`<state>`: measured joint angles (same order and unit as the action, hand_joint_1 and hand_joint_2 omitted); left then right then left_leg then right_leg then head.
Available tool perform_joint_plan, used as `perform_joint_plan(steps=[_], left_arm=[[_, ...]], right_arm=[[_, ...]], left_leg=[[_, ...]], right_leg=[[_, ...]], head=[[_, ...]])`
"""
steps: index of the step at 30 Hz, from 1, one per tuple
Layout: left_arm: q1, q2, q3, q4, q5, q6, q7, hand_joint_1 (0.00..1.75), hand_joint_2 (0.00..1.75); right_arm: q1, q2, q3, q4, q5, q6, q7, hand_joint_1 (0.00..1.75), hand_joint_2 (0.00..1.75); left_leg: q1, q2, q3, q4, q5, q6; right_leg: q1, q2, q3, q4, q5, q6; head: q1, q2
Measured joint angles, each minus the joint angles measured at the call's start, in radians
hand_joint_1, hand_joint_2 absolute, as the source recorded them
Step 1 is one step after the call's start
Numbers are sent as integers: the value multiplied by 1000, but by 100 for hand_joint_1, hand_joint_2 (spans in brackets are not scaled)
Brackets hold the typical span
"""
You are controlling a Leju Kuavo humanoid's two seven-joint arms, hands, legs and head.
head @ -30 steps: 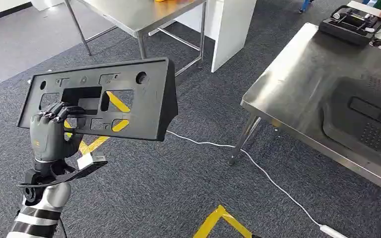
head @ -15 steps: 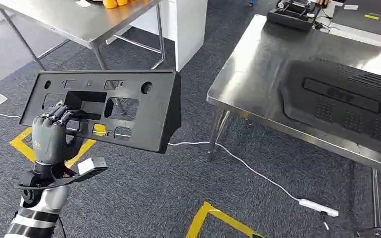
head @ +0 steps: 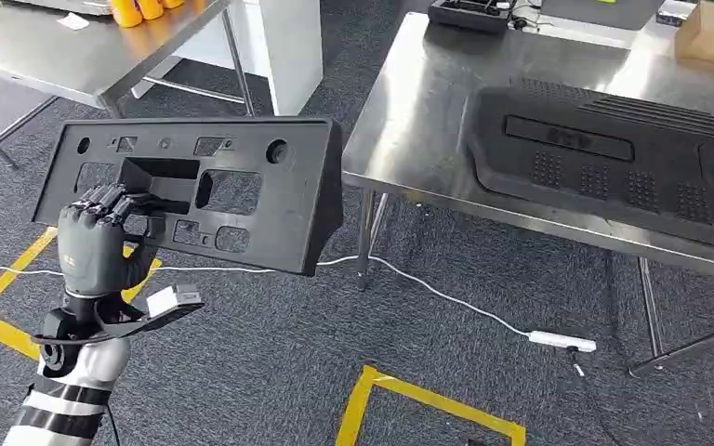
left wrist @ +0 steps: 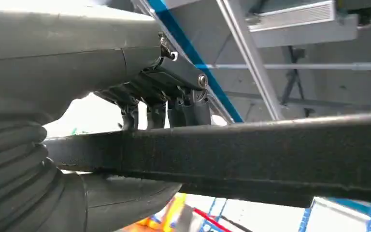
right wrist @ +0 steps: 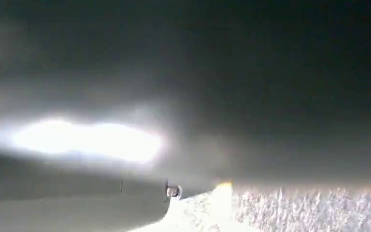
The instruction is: Take the parts from the cabinet and place them on the table.
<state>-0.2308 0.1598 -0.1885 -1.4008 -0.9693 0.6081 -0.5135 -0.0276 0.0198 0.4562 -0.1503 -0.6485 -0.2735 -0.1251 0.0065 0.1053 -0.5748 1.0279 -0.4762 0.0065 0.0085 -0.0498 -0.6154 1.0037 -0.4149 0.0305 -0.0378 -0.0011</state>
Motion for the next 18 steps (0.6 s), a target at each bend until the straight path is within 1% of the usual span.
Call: perform_joint_plan(steps=[1, 2, 3, 4, 5, 6, 7, 8, 9, 10, 11, 12, 13, 14, 15, 16, 17, 18], left_arm=[[-1, -1, -1, 0, 0, 0, 0, 175, 175], [-3, -1, -2, -1, 0, 0, 0, 175, 175], [-6, -1, -2, -1, 0, 0, 0, 175, 175], [-7, -1, -3, -1, 1, 0, 0, 175, 175], [-7, 1, -2, 0, 2, 0, 0, 175, 175], [-6, 2, -2, 2, 1, 0, 1, 175, 175], [-5, 2, -3, 5, 0, 0, 1, 175, 175], [-4, 2, -4, 7, -2, 0, 2, 175, 175], [-4, 2, -5, 9, -6, 1, 4, 175, 175], [-4, 2, -5, 10, -6, 2, 6, 175, 175], [-5, 2, -6, 10, -9, 3, 7, 175, 175], [-6, 2, -6, 10, -13, 3, 7, 175, 175], [-6, 2, -7, 11, -15, 3, 8, 175, 175], [-6, 2, -8, 11, -16, 6, 8, 175, 175], [-5, 2, -10, 11, -18, 6, 8, 175, 175], [-6, 2, -11, 11, -18, 7, 10, 175, 175], [-9, 1, -12, 11, -18, 10, 10, 175, 175], [-13, 0, -13, 11, -18, 11, 10, 175, 175]], right_arm=[[2, 0, 0, 0, 0, 0, 0, 0, 0], [2, 0, 0, 0, 0, 0, 0, 0, 0], [4, 1, 0, 0, 0, 0, 2, 0, 0], [3, 1, 0, 0, 0, 0, 2, 0, 0], [1, 1, 0, 0, 0, 0, 2, 0, 0], [2, 2, 0, 0, 0, 2, 3, 0, 0], [2, 4, 0, 0, 0, 3, 3, 0, 0], [3, 5, 0, 0, -1, 3, 3, 0, 0], [4, 5, 0, 0, -1, 3, 3, 0, 0], [4, 6, 0, 0, -2, 3, 3, 0, 0], [3, 6, 0, 0, -2, 3, 4, 0, 0], [3, 7, 0, 0, -2, 3, 4, 0, 0], [0, 5, 0, 0, -2, 3, 4, 0, 0], [-1, 5, 0, 0, -5, 3, 4, 0, 0], [2, 5, 0, 0, -8, 3, 4, 0, 0], [5, 6, 0, 0, -8, 3, 3, 0, 0], [9, 6, 0, 0, -8, 3, 3, 0, 0], [11, 5, 0, 0, -8, 3, 3, 0, 0]], left_leg=[[0, 10, 5, -6, 1, -5], [-1, 21, 9, -7, -4, -14], [8, -17, 1, 9, -18, -18], [10, -62, -15, 56, -48, -18], [10, -93, -53, 139, -90, -21], [10, -105, -94, 224, -124, -24], [10, -108, -130, 287, -144, -27], [10, -109, -143, 304, -139, -27], [12, -109, -135, 276, -110, -27], [15, -110, -103, 206, -61, -27], [20, -123, -58, 109, -7, -29], [29, -165, -22, 26, 21, -32], [30, -199, -10, 8, 0, -33], [29, -189, -8, 9, 3, -28], [21, -180, -12, 10, 4, -23], [17, -170, -12, 10, 5, -16], [22, -156, -11, 2, 12, -6], [25, -140, -7, -3, 17, 1]], right_leg=[[1, 11, -3, -1, 0, -4], [-6, 23, 9, -12, 7, -13], [-20, 35, 14, -16, 10, -19], [-22, 43, 16, -17, 10, -26], [-22, 54, 17, -17, 9, -29], [-22, 69, 17, -17, 9, -30], [-21, 84, 17, -15, 9, -30], [-21, 96, 18, -15, 9, -30], [-21, 111, 20, -15, 9, -29], [-23, 126, 22, -13, 8, -29], [-24, 141, 24, -10, 8, -28], [-24, 155, 21, -4, 4, -22], [-16, 163, 11, 2, 3, -17], [-20, 174, 3, 2, 6, -11], [-24, 183, -2, -1, 12, -2], [-29, 194, -5, -8, 17, 6], [-26, 207, -10, -8, 19, 12], [-25, 159, -22, 8, 11, 13]], head=[[-1, 0], [2, 0], [-2, 0], [-6, 0], [-11, 0], [-16, 0], [-14, 0], [-14, 0], [-15, 0], [-15, 0], [-15, 0], [-15, 0], [-14, 0], [-12, 0], [-13, 0], [-14, 0], [-13, 0], [-12, 0]])
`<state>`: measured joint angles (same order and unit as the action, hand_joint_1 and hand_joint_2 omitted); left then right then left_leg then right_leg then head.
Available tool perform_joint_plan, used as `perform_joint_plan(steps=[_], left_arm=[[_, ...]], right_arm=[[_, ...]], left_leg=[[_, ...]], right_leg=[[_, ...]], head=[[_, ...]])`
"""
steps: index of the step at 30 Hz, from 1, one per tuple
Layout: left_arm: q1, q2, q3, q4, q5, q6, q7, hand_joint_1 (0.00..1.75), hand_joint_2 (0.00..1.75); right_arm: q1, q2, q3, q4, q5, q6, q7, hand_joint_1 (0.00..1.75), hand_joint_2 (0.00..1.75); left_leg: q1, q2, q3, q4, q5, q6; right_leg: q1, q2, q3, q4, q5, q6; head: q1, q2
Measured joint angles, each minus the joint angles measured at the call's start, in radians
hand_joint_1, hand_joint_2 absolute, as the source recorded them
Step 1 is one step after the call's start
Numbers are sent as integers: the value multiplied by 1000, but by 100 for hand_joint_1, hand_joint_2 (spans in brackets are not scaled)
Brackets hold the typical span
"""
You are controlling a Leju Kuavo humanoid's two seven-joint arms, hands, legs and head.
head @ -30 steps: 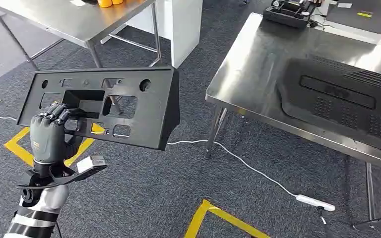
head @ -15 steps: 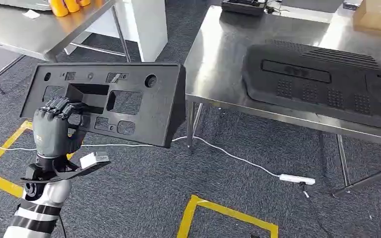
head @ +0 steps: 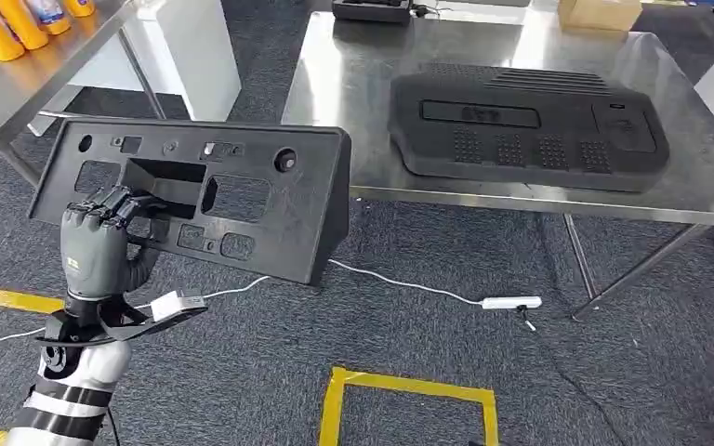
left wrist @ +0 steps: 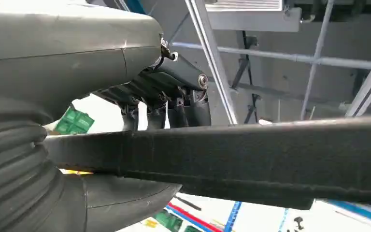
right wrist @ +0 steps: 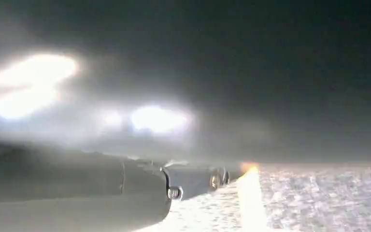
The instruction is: Take the parts from the cabinet and place them on the table.
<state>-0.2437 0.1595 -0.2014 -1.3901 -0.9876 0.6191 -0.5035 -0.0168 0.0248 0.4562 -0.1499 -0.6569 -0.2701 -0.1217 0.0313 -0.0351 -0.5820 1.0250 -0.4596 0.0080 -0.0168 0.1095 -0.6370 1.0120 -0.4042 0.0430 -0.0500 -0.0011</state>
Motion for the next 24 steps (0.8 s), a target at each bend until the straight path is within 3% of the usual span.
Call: perform_joint_plan(steps=[1, 2, 4, 5, 6, 7, 8, 9, 10, 14, 15, 16, 17, 18, 19, 20, 21, 22, 24], left_arm=[[0, 0, -1, -1, -2, 1, 0, 175, 175], [0, 2, 0, -1, -2, 2, 2, 175, 175], [0, 2, 0, 0, -1, 3, 5, 175, 175], [1, 2, 0, 0, -1, 3, 5, 175, 175], [1, 2, -2, 0, -2, 3, 5, 175, 175], [1, 2, -2, 0, -2, 3, 5, 175, 175], [0, 1, -3, 0, -2, 4, 5, 175, 175], [0, 1, -3, -1, -2, 4, 5, 175, 175], [0, 2, -3, -1, -2, 4, 5, 175, 175], [-2, 0, -3, -2, -2, 5, 6, 175, 175], [-3, 0, -3, -3, -2, 5, 6, 175, 175], [-4, 0, -5, -3, -1, 6, 6, 175, 175], [-3, 1, -5, -3, -1, 6, 6, 175, 175], [-1, 2, -6, -3, -2, 6, 6, 175, 175], [3, 2, -6, -2, -3, 6, 6, 175, 175], [7, 2, -9, -2, -4, 7, 6, 175, 175], [10, 2, -10, -2, -6, 7, 8, 175, 175], [10, 2, -12, -2, -7, 8, 10, 175, 175], [10, 2, -12, -5, -7, 8, 12, 175, 175]], right_arm=[[-2, 0, 0, 0, 0, 0, 0, 0, 0], [-5, 1, 0, 0, 0, 0, -1, 0, 0], [-6, 2, 0, 0, 0, 0, -1, 0, 0], [-6, 2, 0, 0, 0, 0, -1, 0, 0], [-6, 2, 0, 0, 0, 0, -1, 0, 0], [-6, 2, 0, 0, 0, 0, -1, 0, 0], [-6, 1, 0, 0, 0, 0, -1, 0, 0], [-7, 1, 0, 0, 0, 0, -1, 0, 0], [-9, 1, 0, 0, 0, 0, -1, 0, 0], [-9, 1, 0, 0, 0, 0, -1, 0, 0], [-8, 0, 0, 0, 0, 0, -1, 0, 0], [-8, 2, 0, 0, 0, -1, 0, 0, 0], [-9, 2, 0, 0, 0, -1, 0, 0, 0], [-11, 3, 0, 0, 0, -1, 0, 0, 0], [-11, 5, 0, 0, 0, -1, 0, 0, 0], [-11, 6, 0, 0, 0, -1, -1, 0, 0], [-10, 6, 0, 0, 2, -2, -9, 0, 0], [-8, 6, 1, 0, 5, -2, -20, 0, 0], [-8, 6, 2, 0, 7, -2, -29, 0, 0]], left_leg=[[-1, 9, 1, -1, 0, 6], [-4, 23, 0, -1, 0, 10], [-7, 52, -2, -1, -3, 14], [-8, 65, -1, -1, -3, 14], [-8, 77, -1, -1, -4, 14], [-8, 89, 0, -1, -5, 13], [-8, 100, 2, -1, -7, 11], [-8, 109, 5, -1, -9, 7], [-17, 119, 7, -1, -13, 1], [-21, 162, 21, -7, -21, -18], [-15, 152, 16, -1, -29, -27], [-12, 100, 6, 33, -55, -28], [-11, 64, -20, 95, -90, -27], [-11, 42, -64, 187, -134, -28], [-11, 34, -104, 264, -164, -31], [-10, 32, -130, 309, -171, -32], [-10, 32, -135, 307, -155, -32], [-9, 32, -120, 261, -115, -32], [-3, 31, -43, 83, -12, -34]], right_leg=[[7, -57, -22, 40, -22, -2], [7, -84, -61, 116, -56, -5], [2, -100, -144, 282, -113, -7], [0, -101, -167, 327, -120, 0], [-1, -102, -160, 308, -108, 8], [-1, -107, -125, 244, -82, 17], [0, -120, -70, 142, -46, 24], [3, -157, -10, 37, -17, 24], [11, -207, 16, -13, -13, 10], [20, -154, 13, -12, 0, -16], [0, -142, 20, -19, 6, -26], [-1, -126, 23, -19, 6, -31], [0, -120, 23, -19, 5, -39], [0, -104, 24, -19, 6, -43], [1, -89, 24, -19, 6, -44], [3, -74, 24, -19, 6, -44], [3, -69, 26, -18, 5, -44], [2, -58, 27, -16, 5, -44], [-1, -40, 31, -8, -1, -39]], head=[[7, 0], [10, 0], [10, 0], [10, 0], [10, 0], [10, 0], [11, 0], [12, 0], [13, 0], [12, 0], [10, 0], [5, 0], [2, 0], [-3, 0], [-2, 0], [-2, 0], [-2, 0], [-3, 0], [-2, 0]])
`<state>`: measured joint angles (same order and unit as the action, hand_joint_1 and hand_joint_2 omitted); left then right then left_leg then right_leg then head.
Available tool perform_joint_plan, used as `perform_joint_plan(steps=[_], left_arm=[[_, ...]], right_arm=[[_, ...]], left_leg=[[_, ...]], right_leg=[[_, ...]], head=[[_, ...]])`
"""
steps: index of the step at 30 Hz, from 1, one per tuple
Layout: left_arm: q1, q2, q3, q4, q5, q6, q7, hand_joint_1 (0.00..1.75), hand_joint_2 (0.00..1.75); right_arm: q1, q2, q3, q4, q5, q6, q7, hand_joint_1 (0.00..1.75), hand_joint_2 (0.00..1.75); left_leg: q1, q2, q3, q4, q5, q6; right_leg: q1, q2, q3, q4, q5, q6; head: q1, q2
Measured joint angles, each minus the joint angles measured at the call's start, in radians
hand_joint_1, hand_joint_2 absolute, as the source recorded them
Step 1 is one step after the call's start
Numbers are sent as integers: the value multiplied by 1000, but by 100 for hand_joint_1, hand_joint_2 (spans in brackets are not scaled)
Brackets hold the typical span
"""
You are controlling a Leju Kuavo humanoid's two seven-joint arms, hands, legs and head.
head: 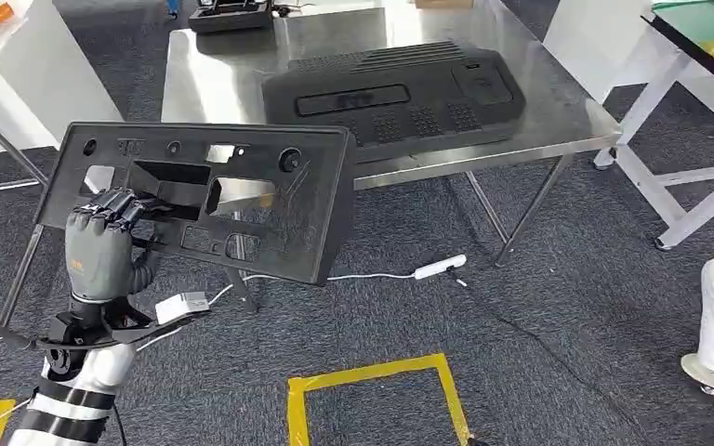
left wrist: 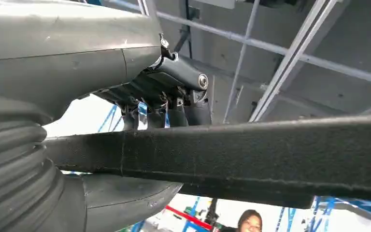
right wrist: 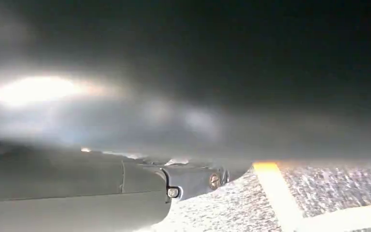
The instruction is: Take the parts from the cabinet and place them on the table.
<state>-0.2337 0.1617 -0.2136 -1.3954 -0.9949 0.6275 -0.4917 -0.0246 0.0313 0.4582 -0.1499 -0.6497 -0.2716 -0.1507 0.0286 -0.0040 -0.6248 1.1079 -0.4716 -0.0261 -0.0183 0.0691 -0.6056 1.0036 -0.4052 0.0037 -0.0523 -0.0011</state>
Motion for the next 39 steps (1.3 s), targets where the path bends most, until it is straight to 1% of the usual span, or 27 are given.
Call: perform_joint_plan(steps=[1, 3, 4, 6, 8, 9, 10, 11, 12, 14, 15, 16, 18, 23, 24, 25, 26, 27, 28, 30, 31, 32, 33, 35, 36, 37, 39], left_arm=[[0, 0, 0, -2, 0, 0, 0, 175, 175], [0, 0, -4, -6, -2, 0, 1, 175, 175], [0, -2, -5, -6, -3, -1, 2, 175, 175], [0, -3, -6, -11, -4, -2, 5, 175, 175], [-5, -4, -6, -16, -4, -5, 16, 175, 175], [-8, -5, -6, -19, -4, -10, 20, 175, 175], [-12, -8, -8, -22, -4, -11, 22, 175, 175], [-17, -11, -10, -24, -4, -11, 25, 175, 175], [-20, -13, -10, -29, -4, -12, 29, 175, 175], [-22, -14, -10, -30, -5, -20, 35, 175, 175], [-22, -16, -11, -30, -6, -21, 38, 175, 175], [-23, -18, -13, -30, -6, -21, 39, 175, 175], [-32, -21, -17, -30, -6, -24, 41, 175, 175], [-32, -21, -18, -30, -6, -24, 42, 175, 175], [-39, -24, -18, -32, -6, -27, 45, 175, 175], [-48, -25, -19, -36, -6, -29, 47, 175, 175], [-52, -28, -22, -40, -6, -34, 48, 175, 175], [-56, -28, -24, -39, -6, -34, 49, 175, 175], [-61, -28, -25, -39, -3, -35, 50, 175, 175], [-63, -28, -29, -39, -2, -38, 51, 175, 175], [-63, -28, -30, -38, -2, -38, 51, 175, 175], [-63, -28, -32, -38, -2, -39, 53, 175, 175], [-64, -28, -34, -38, -2, -40, 53, 175, 175], [-67, -28, -35, -38, 0, -41, 55, 175, 175], [-71, -28, -36, -38, 0, -41, 55, 175, 175], [-78, -29, -38, -37, 2, -43, 56, 175, 175], [-86, -29, -40, -37, 5, -47, 58, 175, 175]], right_arm=[[0, 0, 0, 0, 0, 0, 0, 0, 0], [1, -3, 0, 0, 0, 0, -1, 0, 0], [3, -6, 1, 0, 0, 1, -1, 0, 0], [4, -6, 5, 0, 0, 1, -2, 0, 0], [2, -4, 8, 0, 2, 1, -3, 0, 0], [1, -5, 8, 0, 2, 1, -4, 0, 0], [2, -6, 9, 0, 2, 1, -5, 0, 0], [1, -6, 9, 0, 2, 1, -5, 0, 0], [-1, -5, 10, 0, 2, 1, -5, 0, 0], [-2, -6, 12, 0, 3, 1, -6, 0, 0], [0, -6, 14, 0, 3, 1, -6, 0, 0], [0, -5, 15, 0, 3, 1, -6, 0, 0], [0, -6, 16, 0, 3, 0, -6, 0, 0], [0, -6, 16, 0, 3, 0, -7, 0, 0], [-1, -6, 16, 0, 3, 0, -8, 0, 0], [-4, -4, 16, 0, 3, 0, -8, 0, 0], [-4, -4, 16, 0, 3, -1, -8, 0, 0], [-4, -4, 16, 0, 3, 0, -8, 0, 0], [-4, -4, 16, 0, 3, 0, -8, 0, 0], [-4, -3, 17, 0, 3, 1, -8, 0, 0], [-4, -2, 17, 0, 3, 1, -8, 0, 0], [-3, -1, 17, 0, 3, 1, -8, 0, 0], [-4, -1, 17, 0, 3, 1, -8, 0, 0], [-4, 0, 17, 0, 3, 1, -8, 0, 0], [-3, 1, 18, 0, 4, 1, -8, 0, 0], [-6, 1, 18, 0, 5, 1, -8, 0, 0], [-5, 1, 21, 0, 6, 0, -8, 0, 0]], left_leg=[[3, -9, 24, -50, 2, -4], [-1, -16, 27, -61, 3, 8], [-1, -17, 24, -64, 7, 9], [-4, -19, 22, -64, 9, 11], [-15, -20, 21, -58, 7, 28], [-11, -19, 23, -63, 10, 36], [-5, -14, 28, -72, 15, 45], [-5, -11, 31, -74, 15, 53], [-6, -8, 30, -74, 15, 55], [-7, 2, 29, -74, 12, 58], [-7, 6, 29, -74, 12, 58], [-7, 8, 29, -74, 11, 57], [-6, 9, 32, -74, 10, 54], [-5, 9, 32, -74, 9, 53], [-5, 9, 38, -74, 6, 47], [-13, 11, 39, -75, 1, 32], [-10, 18, 44, -86, -4, 9], [-7, 15, 36, -60, -18, 8], [-7, 12, 8, 5, -49, 8], [-7, 6, -84, 180, -120, 4], [-7, 4, -119, 237, -129, 3], [-7, 5, -131, 240, -112, 4], [-7, 5, -120, 199, -74, 6], [-7, 5, -39, 14, 38, 12], [-7, 3, -8, -48, 51, 17], [-12, 0, 9, -70, 35, 17], [-17, -1, 8, -73, 31, 26]], right_leg=[[3, 4, -3, 6, -5, 8], [11, 7, -15, 12, -5, 15], [11, 6, -18, 14, -4, 6], [10, 2, -15, 7, -2, 4], [4, 2, -11, -6, 4, 28], [4, 3, -11, -6, 3, 34], [4, -10, -22, 5, -4, 37], [7, -38, -39, 44, -23, 34], [6, -51, -77, 117, -56, 29], [3, -58, -163, 287, -114, 25], [1, -59, -186, 331, -121, 29], [-1, -59, -184, 320, -109, 36], [-5, -62, -120, 197, -60, 51], [-5, -63, -110, 179, -53, 53], [-6, -76, -27, 32, -9, 59], [6, -73, -9, 6, -10, 42], [-4, -67, 0, -4, -8, 19], [-6, -65, 7, -5, -11, 11], [-5, -64, 12, -5, -16, 3], [0, -62, 20, -5, -23, -7], [3, -60, 24, -5, -26, -10], [5, -56, 29, -4, -28, -12], [5, -53, 35, -4, -33, -12], [5, -47, 55, -3, -48, -4], [5, -46, 58, -3, -55, 1], [18, -45, 57, 1, -59, 8], [14, -45, 58, -1, -54, 17]], head=[[-1, 0], [0, 0], [1, 0], [3, 0], [2, 0], [2, 0], [2, 0], [6, 0], [12, 0], [14, 0], [14, 0], [14, 0], [14, 0], [14, 0], [15, 0], [14, 0], [14, 0], [13, 0], [5, 0], [6, 0], [5, 0], [7, 0], [6, 0], [6, 0], [6, 0], [8, 0], [10, 0]])
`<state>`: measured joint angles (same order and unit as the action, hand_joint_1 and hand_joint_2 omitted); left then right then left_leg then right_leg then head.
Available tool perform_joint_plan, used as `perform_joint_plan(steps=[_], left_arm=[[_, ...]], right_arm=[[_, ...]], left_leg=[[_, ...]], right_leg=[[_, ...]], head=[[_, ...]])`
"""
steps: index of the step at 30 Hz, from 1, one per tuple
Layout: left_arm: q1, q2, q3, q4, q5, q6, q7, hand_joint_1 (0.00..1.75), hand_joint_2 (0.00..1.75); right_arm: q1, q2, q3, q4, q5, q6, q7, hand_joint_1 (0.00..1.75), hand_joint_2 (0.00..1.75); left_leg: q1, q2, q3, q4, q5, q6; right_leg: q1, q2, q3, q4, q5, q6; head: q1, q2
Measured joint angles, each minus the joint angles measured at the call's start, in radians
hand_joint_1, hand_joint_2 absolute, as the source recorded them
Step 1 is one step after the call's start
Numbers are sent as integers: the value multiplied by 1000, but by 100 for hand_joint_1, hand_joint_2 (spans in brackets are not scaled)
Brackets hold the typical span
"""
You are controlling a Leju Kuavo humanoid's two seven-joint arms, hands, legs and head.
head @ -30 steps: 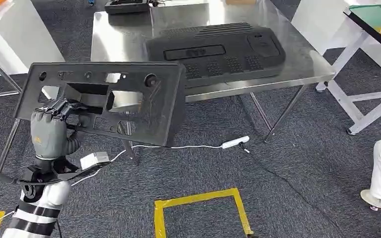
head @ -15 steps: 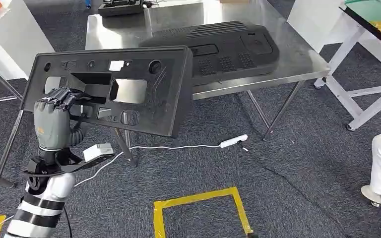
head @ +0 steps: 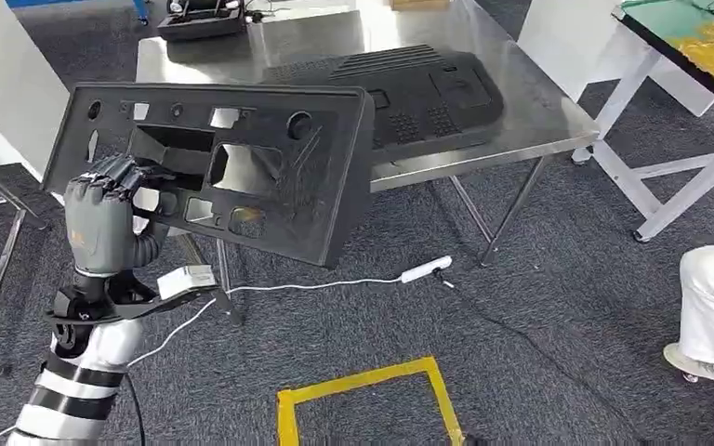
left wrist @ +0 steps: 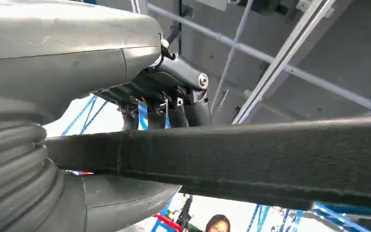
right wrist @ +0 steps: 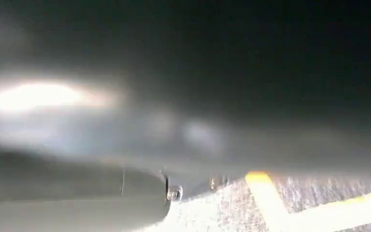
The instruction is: Take the parts from the cabinet and place them on the table.
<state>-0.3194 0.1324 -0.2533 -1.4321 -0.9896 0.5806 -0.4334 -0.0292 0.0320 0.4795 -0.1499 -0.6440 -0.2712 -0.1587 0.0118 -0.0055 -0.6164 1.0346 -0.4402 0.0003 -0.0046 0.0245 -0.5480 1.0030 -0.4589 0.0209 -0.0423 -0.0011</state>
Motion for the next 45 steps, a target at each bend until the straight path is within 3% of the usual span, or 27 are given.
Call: perform_joint_plan(steps=[3, 4, 7, 8, 10, 12, 14, 17, 19, 22, 23, 24, 25, 27, 28, 29, 30, 32, 33, 34, 37, 38, 39, 40, 42, 43, 45], left_arm=[[-7, -3, -4, 0, 3, -6, 7, 175, 175], [-14, -6, -3, 0, 3, -6, 8, 175, 175], [-18, -8, -5, 3, 4, -9, 9, 175, 175], [-18, -8, -8, 7, 3, -10, 9, 175, 175], [-18, -8, -9, 10, 4, -12, 9, 175, 175], [-19, -9, -9, 10, 4, -12, 12, 175, 175], [-22, -10, -9, 13, 4, -12, 14, 175, 175], [-22, -10, -11, 17, 4, -15, 15, 175, 175], [-26, -10, -12, 19, 4, -17, 17, 175, 175], [-31, -11, -15, 28, -3, -18, 21, 175, 175], [-30, -11, -17, 34, -10, -18, 26, 175, 175], [-30, -11, -19, 38, -18, -19, 29, 175, 175], [-31, -11, -20, 42, -21, -19, 34, 175, 175], [-32, -11, -20, 43, -26, -21, 37, 175, 175], [-35, -11, -20, 46, -29, -21, 40, 175, 175], [-39, -12, -21, 50, -33, -21, 42, 175, 175], [-41, -12, -23, 50, -40, -24, 45, 175, 175], [-47, -12, -24, 53, -50, -26, 51, 175, 175], [-55, -13, -25, 56, -51, -27, 53, 175, 175], [-64, -14, -27, 57, -53, -27, 55, 175, 175], [-75, -16, -29, 63, -55, -31, 58, 175, 175], [-74, -16, -31, 68, -58, -35, 60, 175, 175], [-74, -17, -35, 72, -60, -37, 60, 175, 175], [-74, -17, -37, 77, -60, -39, 60, 175, 175], [-76, -19, -38, 81, -60, -43, 61, 175, 175], [-79, -21, -38, 83, -59, -44, 62, 175, 175], [-85, -22, -39, 86, -58, -45, 63, 175, 175]], right_arm=[[0, -1, 3, 0, 0, 0, 0, 0, 0], [-2, -1, 3, 0, 1, 0, 0, 0, 0], [-2, 0, 5, 0, 3, 0, -1, 0, 0], [0, 0, 6, 0, 3, 0, -1, 0, 0], [2, -1, 8, 0, 3, 0, -1, 0, 0], [1, -3, 10, 0, 3, 0, -2, 0, 0], [-1, -3, 10, 0, 3, 0, -2, 0, 0], [2, -3, 10, 0, 2, 0, -3, 0, 0], [4, -2, 11, 0, 2, 0, -3, 0, 0], [0, -2, 11, 0, 3, 1, -3, 0, 0], [1, -2, 12, 0, 3, 1, -2, 0, 0], [2, -2, 12, 0, 3, 1, -1, 0, 0], [4, -2, 13, 0, 3, 1, -1, 0, 0], [4, -1, 17, 0, 3, 1, -1, 0, 0], [5, 1, 18, 0, 3, 2, -1, 0, 0], [3, 0, 19, 0, 3, 2, -1, 0, 0], [1, 0, 19, 0, 3, 3, -1, 0, 0], [2, 1, 21, 0, 4, 3, -1, 0, 0], [1, -4, 21, 0, 5, 3, -1, 0, 0], [0, -3, 21, 0, 5, 3, -1, 0, 0], [-3, -3, 22, 0, 6, 3, -2, 0, 0], [-3, -3, 23, 0, 6, 4, -2, 0, 0], [0, -3, 25, 0, 6, 5, -1, 0, 0], [2, -3, 26, 0, 6, 6, -2, 0, 0], [1, -4, 26, 0, 6, 6, -2, 0, 0], [1, -5, 27, 0, 6, 6, -2, 0, 0], [-2, -5, 27, 0, 6, 6, -2, 0, 0]], left_leg=[[7, -1, 18, -11, -2, 19], [8, 0, 20, -11, -5, 25], [8, 1, 25, -11, -16, 33], [8, 0, 30, -11, -20, 32], [9, -1, 46, -11, -31, 28], [10, 0, 63, -13, -46, 20], [4, 0, 66, -18, -55, 7], [4, 1, 86, -19, -59, -10], [7, 4, 64, 39, -77, -15], [7, 2, -67, 246, -160, -18], [7, 2, -99, 275, -170, -16], [7, 2, -108, 261, -154, -13], [6, 2, -98, 210, -109, -8], [1, 2, -45, 53, 11, 7], [-5, 1, -30, 1, 46, 17], [-8, 4, -31, -10, 5, 15], [-11, 2, -22, -6, 27, 18], [-13, 1, -21, -11, 30, 29], [-2, 2, -11, -20, 33, 32], [-2, 1, -6, -23, 30, 37], [-1, 1, -2, -22, 17, 43], [-1, 0, 2, -22, 12, 43], [-1, -2, 10, -22, 6, 42], [-1, -5, 20, -22, -2, 40], [-1, -5, 44, -23, -18, 35], [-1, -5, 50, -25, -25, 30], [-10, -6, 52, -23, -37, 19]], right_leg=[[-1, -9, -19, 31, -12, 15], [0, -12, -49, 83, -29, 15], [-6, -13, -195, 310, -99, 12], [-8, -14, -221, 330, -94, 18], [-10, -15, -193, 225, -26, 37], [-10, -24, -117, 32, 77, 52], [1, -28, -109, -1, 50, 9], [-3, -22, -85, -6, 68, -11], [-9, -19, -57, -13, 59, -23], [-2, -16, -41, -12, 44, -38], [1, -13, -33, -12, 38, -39], [4, -12, -25, -12, 31, -39], [6, -9, -13, -12, 23, -38], [9, -7, 11, -12, 7, -35], [10, -6, 4, -12, 0, -31], [17, -2, 11, -9, -3, -27], [16, -4, 5, -8, -7, -21], [14, -5, 10, -14, -10, -11], [17, -7, 1, -8, -18, -5], [16, -11, -12, 26, -30, -1], [4, -14, -163, 262, -94, 2], [2, -15, -210, 319, -97, 8], [0, -15, -226, 316, -79, 17], [-1, -16, -214, 261, -40, 29], [-2, -18, -141, 76, 61, 42], [1, -25, -111, -8, 96, 37], [9, -23, -97, -14, 85, 10]], head=[[0, 0], [2, 0], [6, 0], [6, 0], [8, 0], [8, 0], [10, 0], [10, 0], [5, 0], [0, 0], [0, 0], [1, 0], [0, 0], [0, 0], [2, 0], [3, 0], [2, 0], [2, 0], [2, 0], [7, 0], [10, 0], [11, 0], [10, 0], [13, 0], [14, 0], [14, 0], [13, 0]])
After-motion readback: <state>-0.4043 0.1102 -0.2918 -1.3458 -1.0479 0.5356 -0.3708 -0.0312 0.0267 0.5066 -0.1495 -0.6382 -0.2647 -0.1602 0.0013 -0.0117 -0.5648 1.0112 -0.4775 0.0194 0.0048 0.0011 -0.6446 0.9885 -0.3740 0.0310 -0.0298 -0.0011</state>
